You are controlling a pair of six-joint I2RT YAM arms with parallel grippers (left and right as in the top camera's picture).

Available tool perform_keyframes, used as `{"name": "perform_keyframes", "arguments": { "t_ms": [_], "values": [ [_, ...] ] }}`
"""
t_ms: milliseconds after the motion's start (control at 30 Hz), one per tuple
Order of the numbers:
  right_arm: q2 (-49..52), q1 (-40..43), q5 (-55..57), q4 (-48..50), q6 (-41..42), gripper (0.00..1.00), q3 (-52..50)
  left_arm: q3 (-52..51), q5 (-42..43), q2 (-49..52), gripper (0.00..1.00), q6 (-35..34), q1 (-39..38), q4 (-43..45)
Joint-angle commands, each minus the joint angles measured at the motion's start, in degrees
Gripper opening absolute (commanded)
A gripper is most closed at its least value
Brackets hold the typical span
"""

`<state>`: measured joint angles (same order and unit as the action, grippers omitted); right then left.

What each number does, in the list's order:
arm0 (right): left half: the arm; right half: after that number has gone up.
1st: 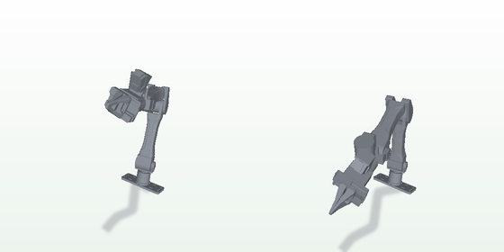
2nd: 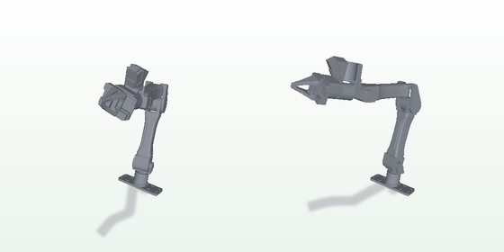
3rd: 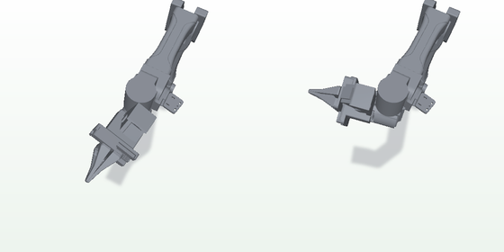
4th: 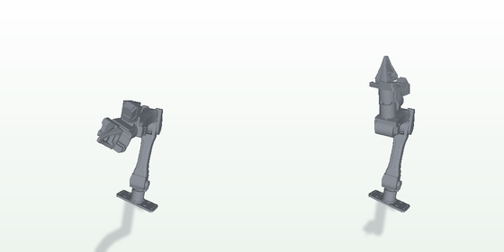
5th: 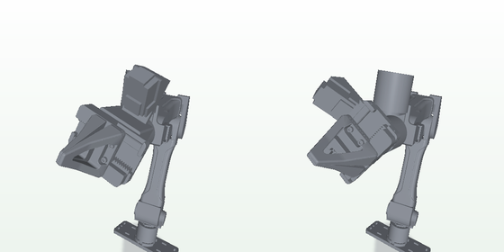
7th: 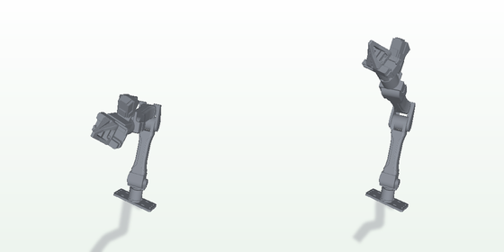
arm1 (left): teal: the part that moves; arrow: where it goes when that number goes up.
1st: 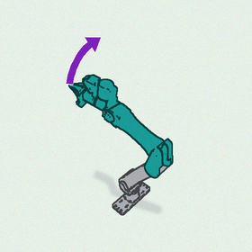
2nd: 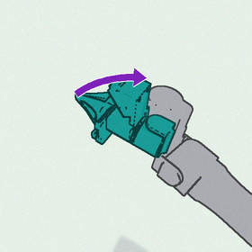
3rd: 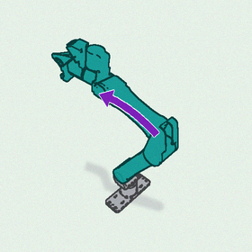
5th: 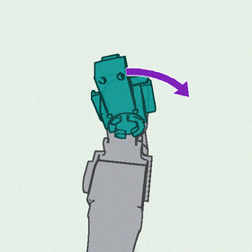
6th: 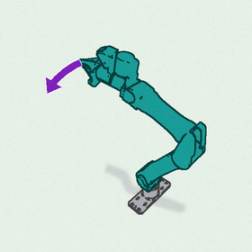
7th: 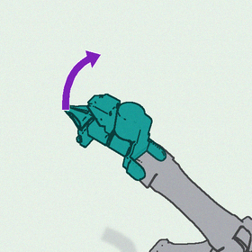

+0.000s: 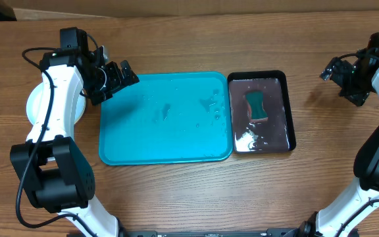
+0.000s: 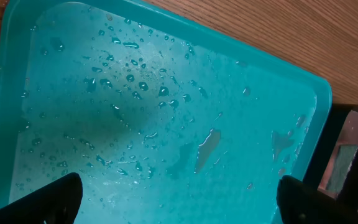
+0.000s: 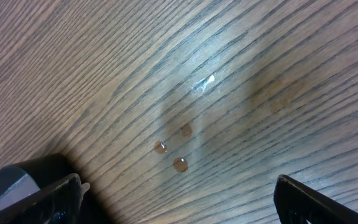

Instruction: Clean dirty plates on tray and stack at the side

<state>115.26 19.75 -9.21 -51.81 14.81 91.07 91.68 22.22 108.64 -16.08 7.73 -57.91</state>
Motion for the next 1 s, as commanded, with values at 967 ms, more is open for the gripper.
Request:
{"name": "perform_keyframes", "arguments": {
  "t_ms": [967],
  "values": [
    [-19.9,-9.3,-0.3,0.3,0.2,1.0,0.9,1.3,-0.4,-1.5,1.0,1.1,-0.2,-0.2]
  ]
}}
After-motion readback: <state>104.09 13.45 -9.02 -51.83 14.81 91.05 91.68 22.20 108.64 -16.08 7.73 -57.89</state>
